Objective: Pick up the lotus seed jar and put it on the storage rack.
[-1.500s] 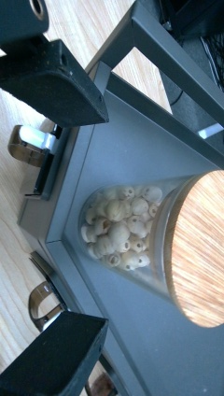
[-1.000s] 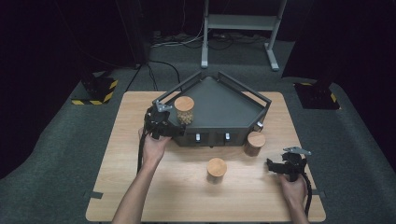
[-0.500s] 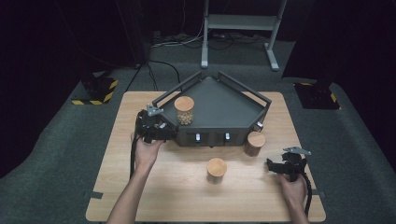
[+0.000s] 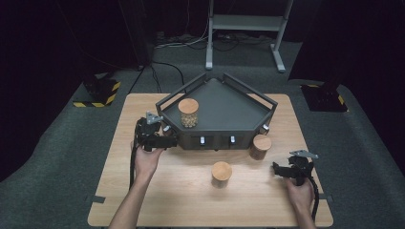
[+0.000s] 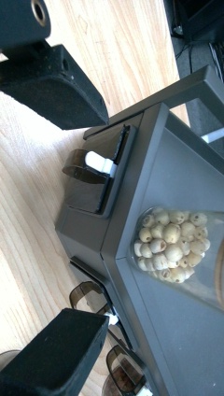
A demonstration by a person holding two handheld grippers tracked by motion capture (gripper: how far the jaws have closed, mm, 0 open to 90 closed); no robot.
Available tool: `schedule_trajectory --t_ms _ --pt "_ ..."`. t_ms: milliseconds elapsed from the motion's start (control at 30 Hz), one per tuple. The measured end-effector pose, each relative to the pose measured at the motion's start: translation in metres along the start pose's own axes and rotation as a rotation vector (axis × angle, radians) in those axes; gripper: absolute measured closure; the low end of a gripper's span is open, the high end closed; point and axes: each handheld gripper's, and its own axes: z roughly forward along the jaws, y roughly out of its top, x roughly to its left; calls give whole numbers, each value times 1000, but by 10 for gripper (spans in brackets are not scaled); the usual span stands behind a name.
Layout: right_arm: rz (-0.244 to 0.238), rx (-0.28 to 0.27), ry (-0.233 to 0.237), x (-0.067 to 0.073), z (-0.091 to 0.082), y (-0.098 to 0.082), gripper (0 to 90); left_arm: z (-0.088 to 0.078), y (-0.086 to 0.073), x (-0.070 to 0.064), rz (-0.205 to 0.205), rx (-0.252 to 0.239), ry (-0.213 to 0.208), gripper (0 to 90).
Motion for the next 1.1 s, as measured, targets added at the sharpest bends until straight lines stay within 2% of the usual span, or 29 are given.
schedule_trajectory --t_ms 300,567,1100 --pt "0 0 0 0 0 0 0 0 -8 2 -14 1 -3 54" --pt "0 0 0 0 0 0 0 3 -16 0 3 11 0 54" --pt "0 0 0 0 0 0 0 9 -30 1 -20 13 -14 51"
